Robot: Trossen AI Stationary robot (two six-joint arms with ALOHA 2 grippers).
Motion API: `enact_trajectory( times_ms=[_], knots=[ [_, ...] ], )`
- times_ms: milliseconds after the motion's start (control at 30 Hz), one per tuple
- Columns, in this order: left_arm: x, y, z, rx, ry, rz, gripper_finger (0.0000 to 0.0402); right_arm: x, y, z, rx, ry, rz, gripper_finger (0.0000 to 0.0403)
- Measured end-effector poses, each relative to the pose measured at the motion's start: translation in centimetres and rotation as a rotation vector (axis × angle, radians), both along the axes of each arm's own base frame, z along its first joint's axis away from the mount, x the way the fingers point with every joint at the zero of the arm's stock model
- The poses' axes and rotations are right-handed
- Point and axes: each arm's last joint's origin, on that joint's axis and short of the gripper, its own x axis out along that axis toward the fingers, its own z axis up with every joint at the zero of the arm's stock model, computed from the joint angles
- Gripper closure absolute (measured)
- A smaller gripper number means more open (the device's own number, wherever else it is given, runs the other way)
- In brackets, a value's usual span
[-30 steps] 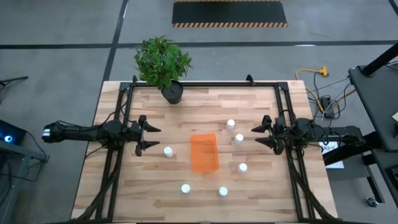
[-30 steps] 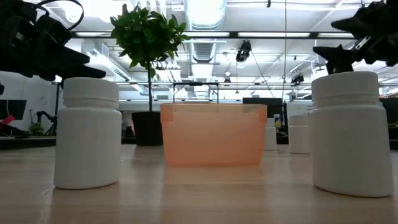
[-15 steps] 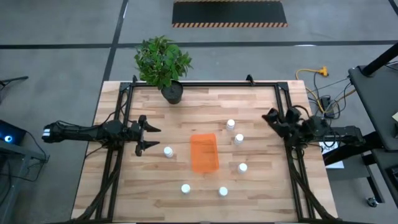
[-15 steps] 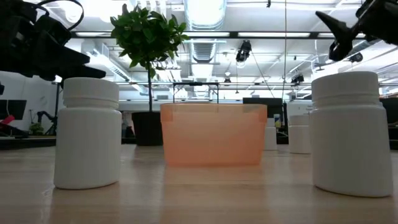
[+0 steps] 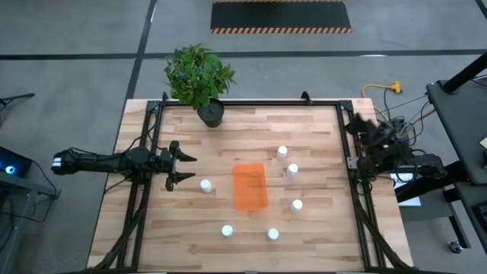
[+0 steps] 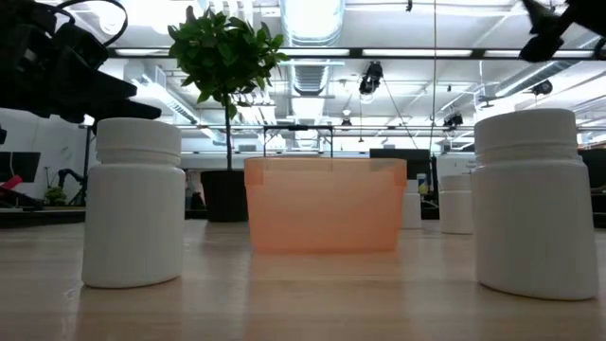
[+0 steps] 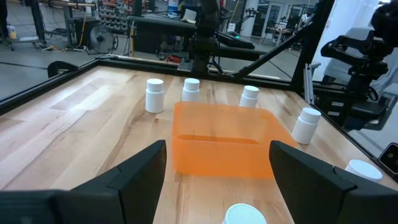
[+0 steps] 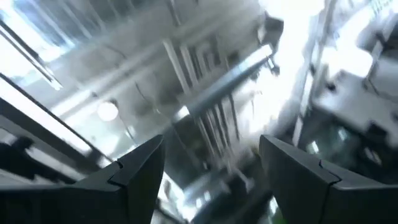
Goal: Pick and place pill bottles into a basket
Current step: Put the white pill bottle into the orange container
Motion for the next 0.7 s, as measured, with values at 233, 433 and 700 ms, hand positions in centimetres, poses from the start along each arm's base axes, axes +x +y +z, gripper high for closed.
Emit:
enact_trajectory(
  times_ms=[233,433,700],
  knots=[
    [0.0,0.0,0.0,0.000,0.000,0.000,0.0134,-2.2,0.0,5.9,-0.143,-0.009,-0.245,0.0154],
    [0.0,0.0,0.0,0.000,0.000,0.000,0.0134,-2.7,0.3,13.1,-0.361,0.063,-0.512,0.0154],
    [0.0,0.0,0.0,0.000,0.000,0.000,0.0134,0.9,0.3,20.4,-0.423,0.193,-0.573,0.0154]
  ],
)
